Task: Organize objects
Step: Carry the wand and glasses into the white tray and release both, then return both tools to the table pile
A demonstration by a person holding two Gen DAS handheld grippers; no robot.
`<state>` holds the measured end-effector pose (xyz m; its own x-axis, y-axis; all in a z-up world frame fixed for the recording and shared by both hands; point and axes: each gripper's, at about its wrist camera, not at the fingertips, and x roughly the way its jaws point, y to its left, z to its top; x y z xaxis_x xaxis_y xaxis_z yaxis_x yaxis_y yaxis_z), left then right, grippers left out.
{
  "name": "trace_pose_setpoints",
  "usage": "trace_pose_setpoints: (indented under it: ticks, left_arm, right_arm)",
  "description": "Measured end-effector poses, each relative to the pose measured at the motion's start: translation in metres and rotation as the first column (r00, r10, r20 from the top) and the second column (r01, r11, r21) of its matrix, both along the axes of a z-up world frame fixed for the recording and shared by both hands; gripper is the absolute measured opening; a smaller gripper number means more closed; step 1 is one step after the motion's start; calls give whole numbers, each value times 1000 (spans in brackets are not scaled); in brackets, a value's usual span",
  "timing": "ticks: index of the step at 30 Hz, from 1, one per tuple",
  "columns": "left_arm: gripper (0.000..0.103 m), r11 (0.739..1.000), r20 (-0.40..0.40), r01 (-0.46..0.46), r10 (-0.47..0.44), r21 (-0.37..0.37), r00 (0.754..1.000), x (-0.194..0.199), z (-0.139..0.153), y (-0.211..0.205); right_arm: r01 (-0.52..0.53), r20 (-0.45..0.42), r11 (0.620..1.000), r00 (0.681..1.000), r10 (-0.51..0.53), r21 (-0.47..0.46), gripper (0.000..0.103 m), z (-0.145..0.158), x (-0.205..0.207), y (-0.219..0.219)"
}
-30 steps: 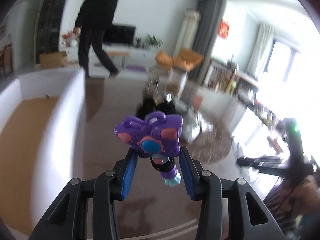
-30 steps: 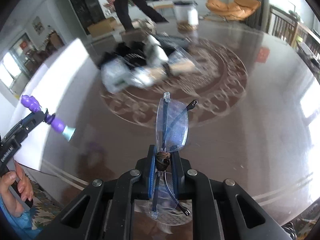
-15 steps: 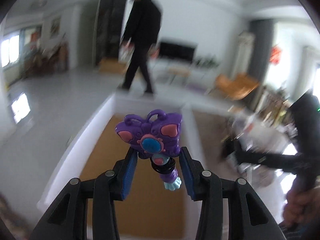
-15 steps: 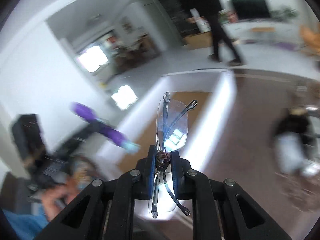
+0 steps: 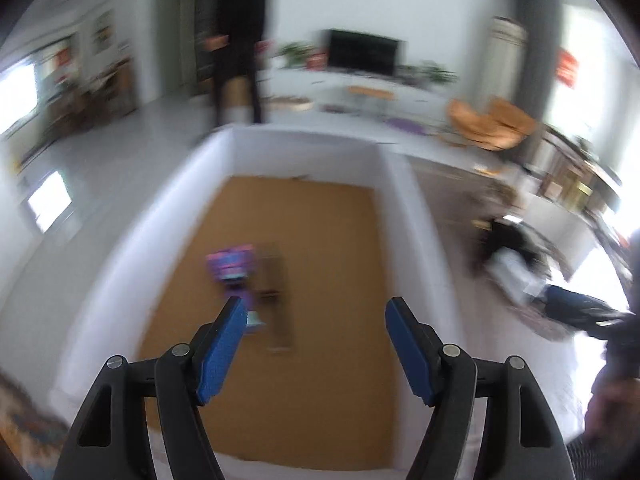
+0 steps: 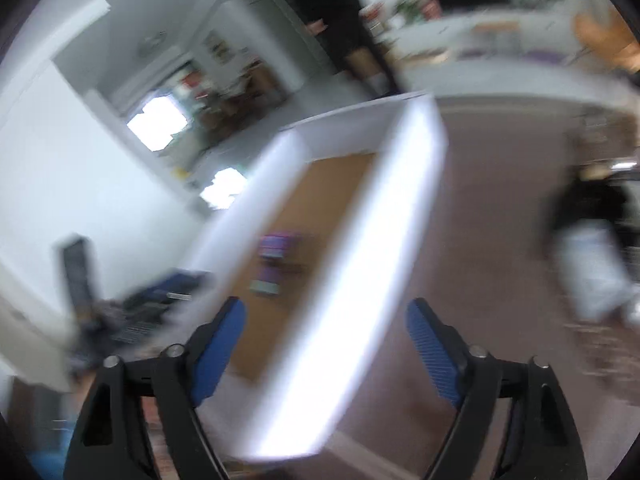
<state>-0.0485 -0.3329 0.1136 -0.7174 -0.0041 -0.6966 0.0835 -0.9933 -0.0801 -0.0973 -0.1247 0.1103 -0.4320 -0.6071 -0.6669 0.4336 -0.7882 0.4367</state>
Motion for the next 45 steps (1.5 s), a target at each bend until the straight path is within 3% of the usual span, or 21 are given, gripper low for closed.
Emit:
trace_pose_setpoints:
  ticks: [3, 4, 5, 6, 8, 10, 12, 14, 15, 19, 21, 25, 28, 45]
  left_arm:
    - [71, 976, -51, 217, -216, 5, 975, 11, 10, 75]
    - [78, 954, -63, 301, -299, 12, 952, 16, 12, 104]
    - [94, 922, -66, 386, -384, 22, 921, 21, 11, 136]
    - [102, 893, -58, 449, -447, 31, 893, 25, 8, 164]
    - [103, 853, -29, 520, -519, 54, 854, 23, -4, 208]
    - [103, 834, 75, 542, -550, 102, 832, 10, -45, 250]
    - [103, 857, 142, 499, -513, 125, 846, -9, -79, 262]
    - [103, 908, 198, 410, -418, 80, 887, -36, -113, 270]
    - [103, 926, 219, 374, -375, 46, 901, -47, -123, 273]
    - [103, 956, 247, 294, -279, -22, 928, -75, -145, 270]
    - [103, 957, 246, 285, -262, -62, 933, -88, -148, 277]
    - [103, 959, 173, 275, -261, -66, 950, -106, -153, 286]
    - [103, 957, 174, 282, -267, -67, 948, -121, -154, 291]
    - [103, 956, 176, 285, -270, -67, 947, -122, -156, 293]
  right_arm:
    - [173, -96, 967, 983, -157, 186, 87, -35, 19, 65]
    - [247, -104, 939, 968, -228, 239, 87, -53, 27, 93]
    - [294, -104, 918, 956, -275, 266, 87, -63, 34, 115]
    - [357, -95, 884, 934, -345, 300, 87, -81, 45, 146]
    - [430, -80, 833, 899, -430, 349, 87, -103, 60, 193]
    - [501, -89, 775, 856, -509, 385, 87, -115, 68, 232]
    - [562, -116, 717, 813, -570, 413, 87, -117, 78, 262]
    - [595, -144, 680, 788, -599, 429, 87, -113, 89, 277]
    - [604, -152, 670, 780, -606, 432, 87, -111, 95, 284]
    - [631, -188, 659, 765, -616, 409, 92, -122, 103, 296]
    - [635, -199, 660, 764, -614, 402, 95, -121, 107, 296]
    - [629, -199, 670, 770, -606, 394, 97, -119, 107, 297]
    - [622, -190, 680, 776, -601, 387, 100, -119, 109, 298]
    - [596, -181, 692, 795, -579, 408, 103, -121, 107, 293]
